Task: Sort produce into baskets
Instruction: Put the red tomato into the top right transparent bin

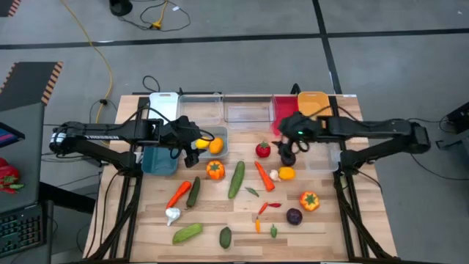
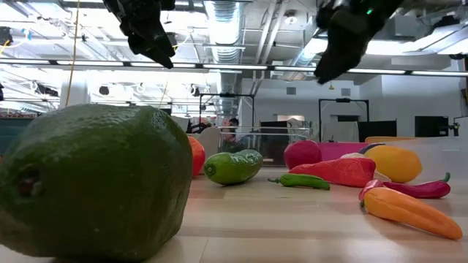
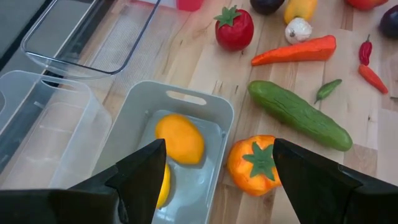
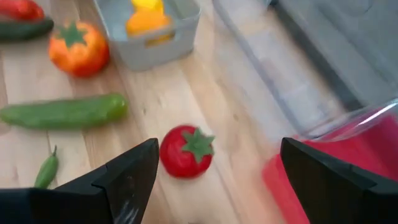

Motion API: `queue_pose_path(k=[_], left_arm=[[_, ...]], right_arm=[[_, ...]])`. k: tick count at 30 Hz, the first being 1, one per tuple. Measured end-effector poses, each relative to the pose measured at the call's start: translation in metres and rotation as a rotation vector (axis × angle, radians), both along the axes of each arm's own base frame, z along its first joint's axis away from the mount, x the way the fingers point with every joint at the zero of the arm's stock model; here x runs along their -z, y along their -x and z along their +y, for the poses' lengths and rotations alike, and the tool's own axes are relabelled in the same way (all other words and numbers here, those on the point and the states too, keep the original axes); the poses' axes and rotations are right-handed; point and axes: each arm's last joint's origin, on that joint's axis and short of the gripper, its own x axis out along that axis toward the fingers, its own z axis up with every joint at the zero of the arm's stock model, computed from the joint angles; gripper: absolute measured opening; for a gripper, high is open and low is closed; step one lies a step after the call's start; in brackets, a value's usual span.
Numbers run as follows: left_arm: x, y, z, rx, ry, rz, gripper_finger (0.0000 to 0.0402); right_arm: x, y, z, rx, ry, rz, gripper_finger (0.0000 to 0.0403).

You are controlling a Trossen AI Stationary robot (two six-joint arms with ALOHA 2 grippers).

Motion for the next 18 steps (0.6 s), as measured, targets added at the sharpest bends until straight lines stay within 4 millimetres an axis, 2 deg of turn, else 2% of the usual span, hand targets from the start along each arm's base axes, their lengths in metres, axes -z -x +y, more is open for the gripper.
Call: queue_pose_path(k=[10,18], left_arm=[[0.000,0.000,0.000,0.002,-0.002,0.001,0.0283],[0.000,0.000,0.000,0.003,-0.002,0.002,0.0283]], right_arm=[[0.052,-0.035,-0.015,-0.033,-0.074,0.233,0.0341],[0.080,-0.050,-0.020,-0.056,-0.110,0.309,0.0337]])
